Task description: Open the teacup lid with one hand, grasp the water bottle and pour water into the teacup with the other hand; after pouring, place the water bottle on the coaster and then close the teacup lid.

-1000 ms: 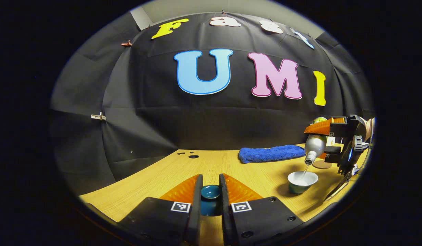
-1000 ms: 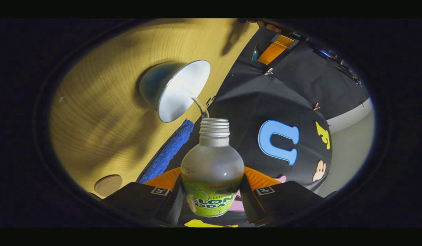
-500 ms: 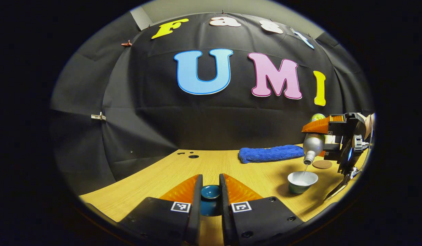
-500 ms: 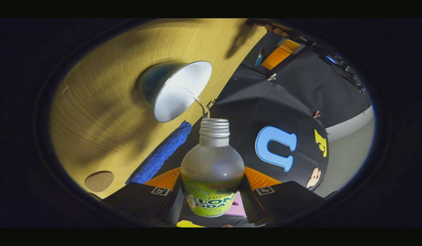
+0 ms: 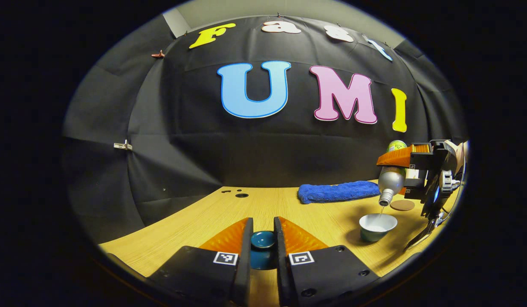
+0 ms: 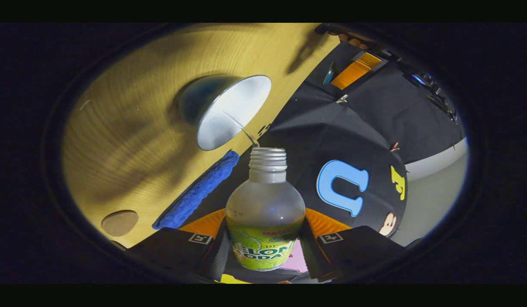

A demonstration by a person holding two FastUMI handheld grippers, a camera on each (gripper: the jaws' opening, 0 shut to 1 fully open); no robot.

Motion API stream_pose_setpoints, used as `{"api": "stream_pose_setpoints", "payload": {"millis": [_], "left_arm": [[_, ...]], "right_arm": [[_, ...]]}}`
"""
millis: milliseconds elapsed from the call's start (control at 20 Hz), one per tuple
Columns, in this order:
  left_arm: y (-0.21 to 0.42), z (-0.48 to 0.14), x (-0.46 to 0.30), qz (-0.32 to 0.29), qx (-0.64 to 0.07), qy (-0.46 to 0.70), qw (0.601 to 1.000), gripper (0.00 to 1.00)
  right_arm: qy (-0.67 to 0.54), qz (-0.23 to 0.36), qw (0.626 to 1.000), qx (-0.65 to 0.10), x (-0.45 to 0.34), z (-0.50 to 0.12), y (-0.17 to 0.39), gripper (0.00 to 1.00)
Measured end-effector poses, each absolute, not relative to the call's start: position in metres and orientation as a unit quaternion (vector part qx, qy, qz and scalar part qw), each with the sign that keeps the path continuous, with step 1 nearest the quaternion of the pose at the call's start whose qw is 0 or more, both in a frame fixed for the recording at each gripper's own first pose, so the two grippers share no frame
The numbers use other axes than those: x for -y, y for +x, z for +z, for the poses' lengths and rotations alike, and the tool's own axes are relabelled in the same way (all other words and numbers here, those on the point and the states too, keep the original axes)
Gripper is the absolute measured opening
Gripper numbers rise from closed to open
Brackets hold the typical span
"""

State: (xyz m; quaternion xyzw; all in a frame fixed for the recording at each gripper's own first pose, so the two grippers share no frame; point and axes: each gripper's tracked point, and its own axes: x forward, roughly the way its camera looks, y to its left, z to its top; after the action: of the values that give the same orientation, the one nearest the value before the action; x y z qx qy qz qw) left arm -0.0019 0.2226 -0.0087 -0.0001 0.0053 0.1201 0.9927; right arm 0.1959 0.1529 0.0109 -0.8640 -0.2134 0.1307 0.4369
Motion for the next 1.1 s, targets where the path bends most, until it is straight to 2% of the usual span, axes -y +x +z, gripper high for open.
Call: {"api": "stream_pose_setpoints", "payload": {"millis": [150, 200, 250, 350, 750, 800, 850, 1100], "left_arm": [[-0.002, -0.008, -0.223, 0.120, -0.005, 0.000, 0.993, 0.29], [-0.002, -0.008, -0.223, 0.120, -0.005, 0.000, 0.993, 0.29], [-0.002, -0.008, -0.223, 0.120, -0.005, 0.000, 0.993, 0.29], [-0.002, -0.008, -0.223, 0.120, -0.005, 0.000, 0.993, 0.29], [-0.002, -0.008, -0.223, 0.120, -0.005, 0.000, 0.993, 0.29], [-0.002, -0.009, -0.223, 0.120, -0.005, 0.000, 0.993, 0.29], [-0.002, -0.008, -0.223, 0.120, -0.005, 0.000, 0.993, 0.29], [-0.002, -0.009, -0.223, 0.119, -0.005, 0.000, 0.993, 0.29]], "right_arm": [[-0.863, 0.131, 0.438, 0.214, -0.154, 0.011, 0.196, 0.75], [-0.863, 0.131, 0.437, 0.214, -0.155, 0.011, 0.196, 0.78], [-0.864, 0.130, 0.435, 0.215, -0.155, 0.011, 0.195, 0.75], [-0.866, 0.128, 0.432, 0.216, -0.154, 0.011, 0.193, 0.75], [-0.866, 0.124, 0.430, 0.224, -0.157, 0.016, 0.190, 0.75], [-0.866, 0.124, 0.429, 0.225, -0.158, 0.017, 0.190, 0.78], [-0.866, 0.124, 0.429, 0.225, -0.158, 0.018, 0.189, 0.75], [-0.871, 0.111, 0.417, 0.235, -0.157, 0.028, 0.185, 0.75]]}}
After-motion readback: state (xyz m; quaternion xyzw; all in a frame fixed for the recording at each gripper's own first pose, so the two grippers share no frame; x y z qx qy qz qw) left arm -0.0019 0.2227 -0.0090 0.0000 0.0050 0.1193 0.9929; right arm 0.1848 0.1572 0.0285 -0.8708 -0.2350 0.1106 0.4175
